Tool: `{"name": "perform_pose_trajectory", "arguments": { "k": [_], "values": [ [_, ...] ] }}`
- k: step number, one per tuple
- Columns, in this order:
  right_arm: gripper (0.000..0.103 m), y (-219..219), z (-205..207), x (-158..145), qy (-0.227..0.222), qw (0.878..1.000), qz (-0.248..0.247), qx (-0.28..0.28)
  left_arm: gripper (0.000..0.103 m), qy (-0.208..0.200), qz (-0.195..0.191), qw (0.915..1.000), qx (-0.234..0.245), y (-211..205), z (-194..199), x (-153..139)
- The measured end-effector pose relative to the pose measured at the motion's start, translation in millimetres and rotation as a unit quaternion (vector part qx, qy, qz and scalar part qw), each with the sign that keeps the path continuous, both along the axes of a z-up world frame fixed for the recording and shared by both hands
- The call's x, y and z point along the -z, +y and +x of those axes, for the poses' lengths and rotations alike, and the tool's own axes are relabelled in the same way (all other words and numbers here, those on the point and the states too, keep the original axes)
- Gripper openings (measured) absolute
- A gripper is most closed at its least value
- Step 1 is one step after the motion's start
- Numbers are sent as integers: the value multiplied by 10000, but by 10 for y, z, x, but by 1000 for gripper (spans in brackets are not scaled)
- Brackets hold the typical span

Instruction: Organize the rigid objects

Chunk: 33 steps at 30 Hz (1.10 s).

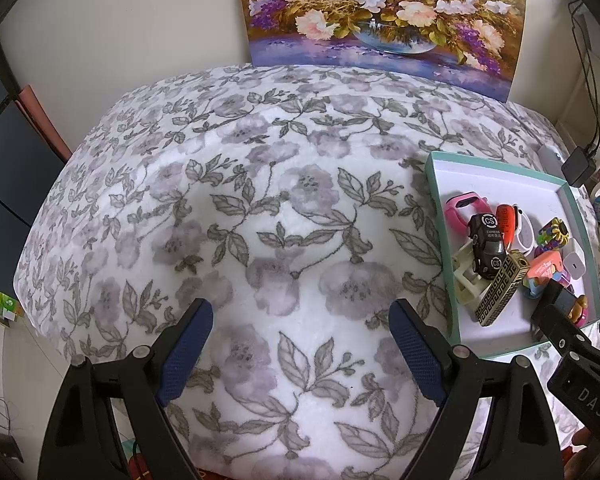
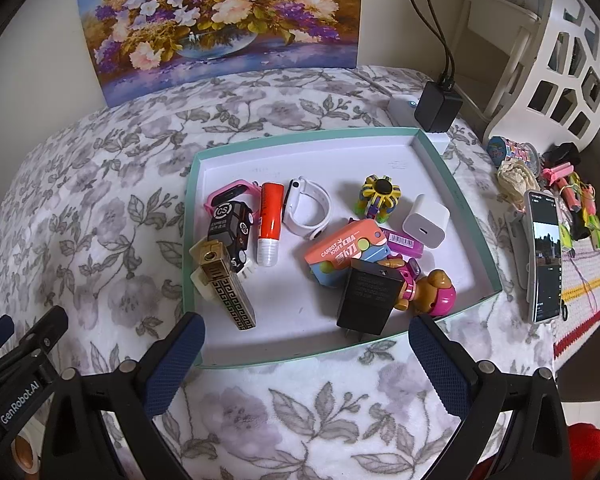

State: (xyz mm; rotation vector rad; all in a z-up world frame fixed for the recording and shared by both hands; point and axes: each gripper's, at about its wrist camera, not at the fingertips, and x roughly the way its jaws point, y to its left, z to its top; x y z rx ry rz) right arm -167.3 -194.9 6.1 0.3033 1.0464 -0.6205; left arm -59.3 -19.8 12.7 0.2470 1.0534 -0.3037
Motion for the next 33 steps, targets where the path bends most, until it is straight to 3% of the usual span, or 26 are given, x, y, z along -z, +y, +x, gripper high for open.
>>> {"name": "perform_pose_trajectory", "arguments": {
  "k": [33],
  "values": [
    [103, -7, 9, 4, 5, 10000, -2, 6, 90, 18, -14, 10000, -30, 25, 8, 22]
  ]
}}
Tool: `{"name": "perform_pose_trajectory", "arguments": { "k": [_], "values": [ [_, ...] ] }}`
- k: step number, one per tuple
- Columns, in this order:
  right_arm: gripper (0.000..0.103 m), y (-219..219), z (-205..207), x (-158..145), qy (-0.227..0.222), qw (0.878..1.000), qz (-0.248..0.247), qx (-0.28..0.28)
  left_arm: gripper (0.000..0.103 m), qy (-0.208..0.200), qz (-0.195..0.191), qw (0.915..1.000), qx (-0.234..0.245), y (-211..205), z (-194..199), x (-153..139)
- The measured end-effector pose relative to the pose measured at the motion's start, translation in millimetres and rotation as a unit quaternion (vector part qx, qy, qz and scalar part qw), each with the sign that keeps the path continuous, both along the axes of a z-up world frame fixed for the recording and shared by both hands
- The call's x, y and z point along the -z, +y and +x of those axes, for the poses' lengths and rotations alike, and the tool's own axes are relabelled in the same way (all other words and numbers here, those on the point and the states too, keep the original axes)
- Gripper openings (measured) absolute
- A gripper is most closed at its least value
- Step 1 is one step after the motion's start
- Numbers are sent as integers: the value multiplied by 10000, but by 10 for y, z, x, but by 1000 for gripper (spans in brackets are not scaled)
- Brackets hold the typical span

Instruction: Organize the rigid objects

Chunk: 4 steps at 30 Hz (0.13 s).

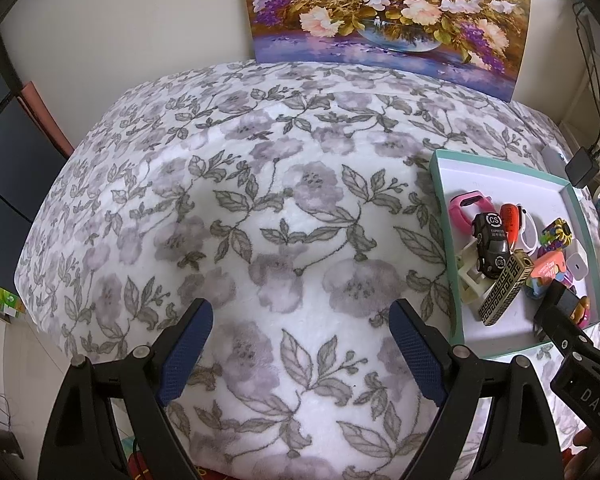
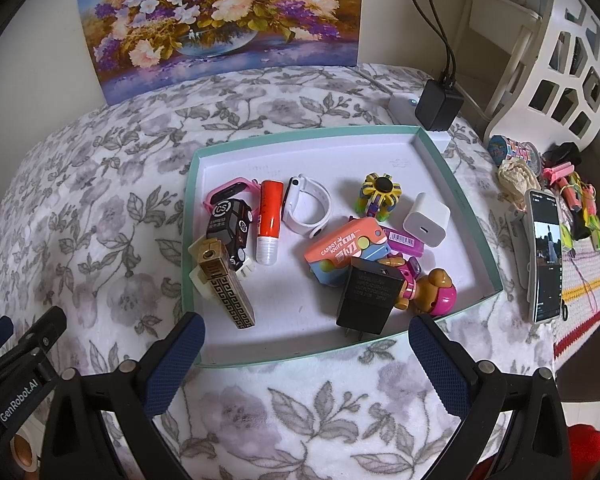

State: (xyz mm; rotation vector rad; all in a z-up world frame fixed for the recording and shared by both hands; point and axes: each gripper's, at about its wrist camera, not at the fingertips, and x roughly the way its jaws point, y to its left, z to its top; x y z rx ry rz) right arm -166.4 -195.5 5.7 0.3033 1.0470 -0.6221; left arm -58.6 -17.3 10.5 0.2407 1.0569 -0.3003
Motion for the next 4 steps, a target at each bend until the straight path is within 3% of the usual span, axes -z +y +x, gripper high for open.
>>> {"name": "perform_pose_trajectory", "arguments": {
  "k": [4],
  "values": [
    [103, 6, -1, 6, 14, 10000, 0, -2, 90, -40, -138, 9999, 23, 7, -20, -17]
  ]
}}
